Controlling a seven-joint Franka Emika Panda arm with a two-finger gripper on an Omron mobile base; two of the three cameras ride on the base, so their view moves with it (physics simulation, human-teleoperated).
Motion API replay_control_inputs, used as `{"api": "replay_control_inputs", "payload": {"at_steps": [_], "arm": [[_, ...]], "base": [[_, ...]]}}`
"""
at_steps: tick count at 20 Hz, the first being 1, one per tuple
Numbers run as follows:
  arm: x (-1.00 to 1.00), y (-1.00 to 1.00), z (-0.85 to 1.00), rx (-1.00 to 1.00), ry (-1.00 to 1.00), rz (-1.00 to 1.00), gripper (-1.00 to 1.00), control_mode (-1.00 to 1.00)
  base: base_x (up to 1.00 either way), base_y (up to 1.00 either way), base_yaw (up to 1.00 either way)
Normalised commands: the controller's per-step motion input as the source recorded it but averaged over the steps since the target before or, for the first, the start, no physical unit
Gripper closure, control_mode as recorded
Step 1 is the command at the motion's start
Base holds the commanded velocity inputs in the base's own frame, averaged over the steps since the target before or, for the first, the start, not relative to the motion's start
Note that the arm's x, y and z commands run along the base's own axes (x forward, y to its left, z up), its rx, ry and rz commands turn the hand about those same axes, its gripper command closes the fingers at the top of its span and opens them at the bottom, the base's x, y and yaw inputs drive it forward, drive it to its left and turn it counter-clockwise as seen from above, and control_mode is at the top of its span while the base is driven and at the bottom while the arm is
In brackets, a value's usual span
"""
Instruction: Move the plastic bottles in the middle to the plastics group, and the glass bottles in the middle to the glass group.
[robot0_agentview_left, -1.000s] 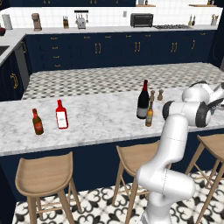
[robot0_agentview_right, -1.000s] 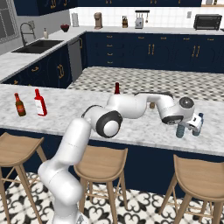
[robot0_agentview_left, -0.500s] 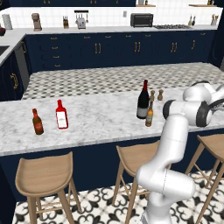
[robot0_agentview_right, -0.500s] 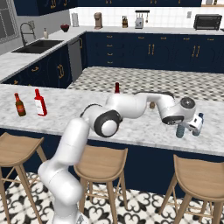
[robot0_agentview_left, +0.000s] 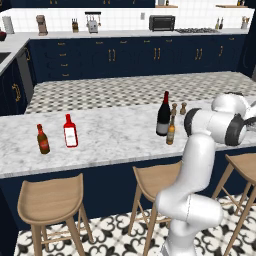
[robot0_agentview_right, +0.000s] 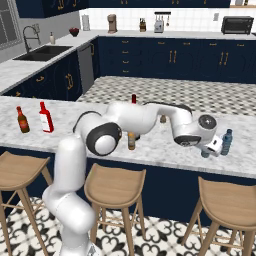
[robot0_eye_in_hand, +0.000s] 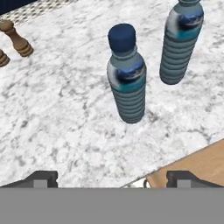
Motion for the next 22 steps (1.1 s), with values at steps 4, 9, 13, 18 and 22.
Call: {"api": "replay_control_inputs", "payload": {"at_steps": [4, 9, 13, 18, 22], "arm": [[-0.23, 0.91, 0.0, 0.0, 0.0, 0.19, -1.0, -1.0], [0.0, 1.0, 0.17, -0.04, 0.06, 0.38, -1.0, -1.0], [0.0, 1.0, 0.01, -0.03, 0.04, 0.28, -1.0, -1.0], [0.0, 1.0, 0.1, 0.0, 0.0, 0.08, -1.0, -1.0], [-0.01, 0.97, 0.29, 0.0, 0.0, 0.0, -1.0, -1.0]], "base": [[0.0, 0.0, 0.0], [0.0, 0.0, 0.0], [0.0, 0.0, 0.0], [0.0, 0.0, 0.0], [0.0, 0.0, 0.0]]}}
